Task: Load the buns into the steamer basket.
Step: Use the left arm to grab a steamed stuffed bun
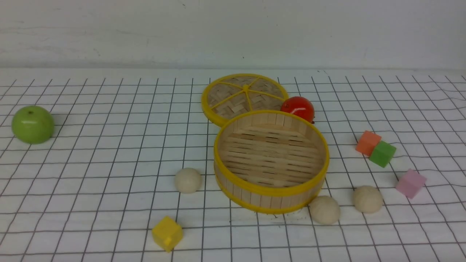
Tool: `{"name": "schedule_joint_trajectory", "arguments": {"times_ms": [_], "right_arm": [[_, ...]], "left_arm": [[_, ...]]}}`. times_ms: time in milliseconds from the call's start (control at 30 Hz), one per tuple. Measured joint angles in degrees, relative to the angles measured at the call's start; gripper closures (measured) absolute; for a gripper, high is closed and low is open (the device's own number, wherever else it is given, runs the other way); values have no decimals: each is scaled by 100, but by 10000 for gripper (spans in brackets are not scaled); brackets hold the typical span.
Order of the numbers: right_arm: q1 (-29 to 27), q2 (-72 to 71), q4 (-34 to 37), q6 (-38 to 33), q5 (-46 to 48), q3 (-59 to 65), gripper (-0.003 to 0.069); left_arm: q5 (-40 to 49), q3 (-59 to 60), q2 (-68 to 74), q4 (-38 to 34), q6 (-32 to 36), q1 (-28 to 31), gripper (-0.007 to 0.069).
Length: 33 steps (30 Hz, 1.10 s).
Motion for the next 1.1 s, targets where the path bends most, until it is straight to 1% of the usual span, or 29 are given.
{"name": "schedule_joint_trajectory", "arguments": {"times_ms": [300, 367, 400, 433, 467, 500, 533, 600, 733, 800, 867, 967, 1100], "right_arm": [[0, 0, 0, 0, 0, 0, 420], [0, 0, 0, 0, 0, 0, 420], [0, 0, 0, 0, 0, 0, 420], [0, 0, 0, 0, 0, 0, 420], [0, 0, 0, 0, 0, 0, 420], [0, 0, 0, 0, 0, 0, 420], [0, 0, 0, 0, 0, 0, 420], [0, 0, 0, 0, 0, 0, 420], [0, 0, 0, 0, 0, 0, 420], [0, 0, 0, 0, 0, 0, 420], [0, 0, 0, 0, 0, 0, 420], [0, 0, 0, 0, 0, 0, 420], [0, 0, 0, 0, 0, 0, 420]], "left_arm": [[-62, 0, 0, -29, 0, 0, 585], [-393, 0, 0, -530, -137, 0, 586], [-430, 0, 0, -596, -190, 0, 586], [-735, 0, 0, -1299, -417, 0, 585], [-954, 0, 0, -1729, -627, 0, 582], [-988, 0, 0, -1729, -664, 0, 582], [-1204, 0, 0, -2365, -870, 0, 580], [-1472, 0, 0, -2967, -1034, 0, 577], [-2048, 0, 0, -3655, -1136, 0, 575], [-2063, -42, 0, -3873, -1164, 0, 575], [-1965, -130, 0, -3931, -1127, 0, 575], [-1776, -452, 0, -3939, -842, 0, 575], [-1478, -1272, 14, -3905, 187, 0, 570]]}}
